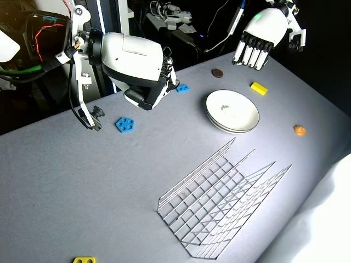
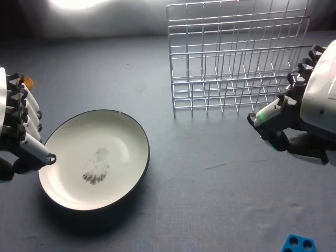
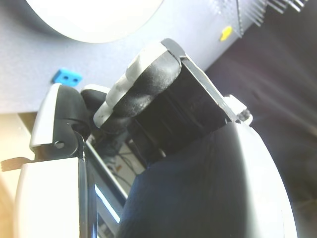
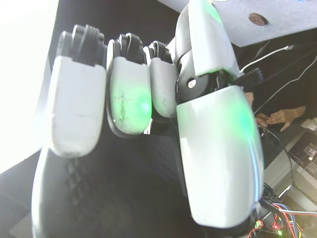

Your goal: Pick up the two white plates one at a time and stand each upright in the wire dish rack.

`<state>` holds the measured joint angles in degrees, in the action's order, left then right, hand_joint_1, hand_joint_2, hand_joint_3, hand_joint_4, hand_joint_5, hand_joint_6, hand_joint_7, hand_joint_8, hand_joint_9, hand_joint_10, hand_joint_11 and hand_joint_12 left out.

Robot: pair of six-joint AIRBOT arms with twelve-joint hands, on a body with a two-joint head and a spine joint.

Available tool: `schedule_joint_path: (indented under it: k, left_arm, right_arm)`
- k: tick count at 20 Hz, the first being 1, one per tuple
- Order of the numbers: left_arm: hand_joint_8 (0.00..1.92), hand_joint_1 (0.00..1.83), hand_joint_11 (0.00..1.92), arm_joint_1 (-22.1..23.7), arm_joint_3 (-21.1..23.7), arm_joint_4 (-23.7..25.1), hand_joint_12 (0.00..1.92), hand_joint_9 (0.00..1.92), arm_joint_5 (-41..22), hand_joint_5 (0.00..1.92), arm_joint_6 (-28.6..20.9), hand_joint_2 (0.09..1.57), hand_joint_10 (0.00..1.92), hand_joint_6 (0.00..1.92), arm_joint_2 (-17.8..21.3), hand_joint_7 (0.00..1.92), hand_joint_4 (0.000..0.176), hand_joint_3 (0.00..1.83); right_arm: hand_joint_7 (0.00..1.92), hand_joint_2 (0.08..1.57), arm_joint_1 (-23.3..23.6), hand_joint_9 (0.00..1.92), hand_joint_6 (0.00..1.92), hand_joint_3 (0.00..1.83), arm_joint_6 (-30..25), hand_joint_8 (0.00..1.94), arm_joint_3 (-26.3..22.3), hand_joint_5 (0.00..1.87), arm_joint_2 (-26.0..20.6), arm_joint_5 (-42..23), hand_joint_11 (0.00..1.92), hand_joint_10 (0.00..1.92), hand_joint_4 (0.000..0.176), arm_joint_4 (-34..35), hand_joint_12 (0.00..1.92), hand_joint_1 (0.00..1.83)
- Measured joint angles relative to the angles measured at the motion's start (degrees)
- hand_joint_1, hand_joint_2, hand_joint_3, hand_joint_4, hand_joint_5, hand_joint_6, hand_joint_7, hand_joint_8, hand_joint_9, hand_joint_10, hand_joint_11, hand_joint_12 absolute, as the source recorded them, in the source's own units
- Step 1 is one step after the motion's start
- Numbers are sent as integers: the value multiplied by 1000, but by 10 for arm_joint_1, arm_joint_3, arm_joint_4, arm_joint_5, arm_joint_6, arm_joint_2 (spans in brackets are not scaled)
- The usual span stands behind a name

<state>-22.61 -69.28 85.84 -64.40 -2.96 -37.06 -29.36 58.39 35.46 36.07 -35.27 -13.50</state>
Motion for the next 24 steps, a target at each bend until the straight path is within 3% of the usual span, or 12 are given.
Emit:
schedule_joint_path:
  k: [1, 2, 7, 11, 13, 17, 19, 21, 23, 24]
  left_arm:
    - [0, 0, 0, 1, 0, 0, 0, 0, -1, 12, -3, 946, 0, 1, 0, 0, 0, 192]
    - [0, 0, 0, 3, 0, 4, 0, 0, -1, 1, -4, 1041, 0, 0, 0, 0, 0, 20]
    - [0, 0, 31, 63, -17, 48, 16, 0, -17, 0, -50, 1031, 0, 0, -9, 0, 0, 7]
    - [0, 0, 30, 127, -24, 126, 19, 0, -31, 0, -117, 1041, 0, 0, -10, 0, 0, 10]
    - [0, 0, 0, 141, -22, 138, 1, 0, -41, 0, -134, 1029, 0, 0, -10, 0, 0, 3]
    - [0, 0, 0, 136, -17, 190, 0, 0, -46, 0, -140, 1036, 0, 0, -11, 0, 0, 6]
    - [0, 0, 0, 127, -18, 190, 0, 0, -45, 0, -133, 1024, 0, 0, -12, 0, 0, 0]
    - [0, 0, 0, 113, -23, 186, 0, 0, -41, 0, -115, 1029, 0, 0, -20, 0, 0, 2]
    - [0, 0, 0, 74, -39, 163, 0, 0, -28, 0, -89, 1028, 0, 0, -35, 0, 0, 1]
    - [0, 0, 0, 67, -44, 159, 0, 0, -24, 0, -87, 1029, 0, 0, -38, 0, 0, 2]
  right_arm:
    - [0, 1000, 0, 0, 0, 193, 0, 0, 0, 0, 0, 0, 0, 0, 0, 0, 0, 0]
    - [0, 1100, 0, 0, 0, 24, 4, 0, 0, 0, -1, 1, 0, 0, 0, 0, 0, 0]
    - [0, 1144, -2, 0, 0, 32, 4, 0, 0, 0, 0, 1, 0, 0, 0, -2, 0, 0]
    - [0, 1152, -2, 0, 0, 30, 5, 0, 0, 0, 0, 8, 0, 0, 0, 0, 0, 0]
    - [0, 1130, -2, 0, 0, 17, 5, 0, 0, 0, 0, 8, 0, 0, 0, -2, 0, 0]
    - [0, 1122, -2, 0, 0, 10, 5, 0, 0, 0, 0, 8, 0, 0, 0, 0, 0, 14]
    - [0, 1120, -2, 0, 0, 7, 5, 0, 0, 0, 0, 8, 0, 0, 0, -1, 0, 66]
    - [0, 1101, -2, 0, 0, 0, 5, 0, 0, 0, 0, 7, 0, 0, 0, -1, 0, 249]
    - [0, 1098, -23, 0, 0, 0, 5, 0, 1, 0, 14, -19, 0, 0, 0, 4, 0, 263]
    - [0, 1108, -26, 0, 0, 0, 5, 0, 2, 0, 19, -23, 0, 0, 0, 3, 0, 388]
